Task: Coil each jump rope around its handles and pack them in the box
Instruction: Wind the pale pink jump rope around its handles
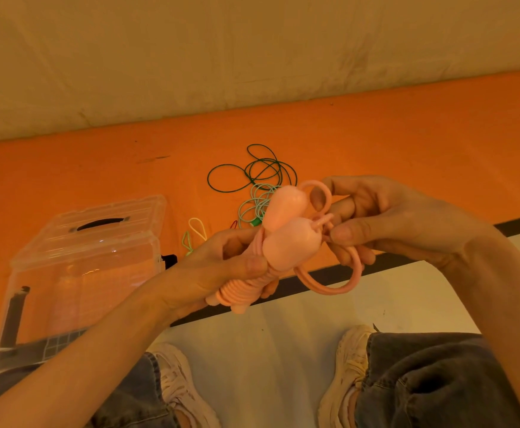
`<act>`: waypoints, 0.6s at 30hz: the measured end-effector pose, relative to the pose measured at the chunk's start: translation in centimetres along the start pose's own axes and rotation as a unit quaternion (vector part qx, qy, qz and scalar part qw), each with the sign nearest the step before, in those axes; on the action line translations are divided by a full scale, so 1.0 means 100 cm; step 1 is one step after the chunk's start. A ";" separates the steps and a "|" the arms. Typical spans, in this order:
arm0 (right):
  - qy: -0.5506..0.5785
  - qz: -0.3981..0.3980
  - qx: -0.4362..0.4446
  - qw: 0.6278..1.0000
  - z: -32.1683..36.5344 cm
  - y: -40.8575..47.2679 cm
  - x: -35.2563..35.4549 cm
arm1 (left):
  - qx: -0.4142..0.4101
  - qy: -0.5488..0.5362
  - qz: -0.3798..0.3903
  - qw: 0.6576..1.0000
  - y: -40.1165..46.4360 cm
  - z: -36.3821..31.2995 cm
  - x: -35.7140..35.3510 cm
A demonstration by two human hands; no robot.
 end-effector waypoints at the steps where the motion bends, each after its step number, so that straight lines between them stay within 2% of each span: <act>1: -0.007 -0.012 0.002 1.000 0.000 0.000 0.002 | -0.003 0.014 -0.008 1.000 -0.001 -0.003 0.001; 5: -0.043 -0.052 0.027 0.997 0.006 -0.002 0.010 | -0.023 0.047 -0.029 0.998 -0.004 -0.017 0.003; 13: -0.077 -0.022 0.024 0.996 0.005 -0.002 0.004 | -0.006 0.081 -0.036 0.996 -0.005 -0.014 0.004; 18: -0.112 -0.104 0.019 0.988 0.008 -0.005 0.013 | -0.053 0.137 -0.074 0.986 -0.004 -0.025 0.007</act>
Point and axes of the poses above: each hand's wrist, its own y-axis towards the middle knuckle, its own x-axis out of the back of the hand, z = x × y, the point moved 10 cm from there along y, towards the middle knuckle, and after that the axes turned 6 degrees about z, right-handed, at the moved point
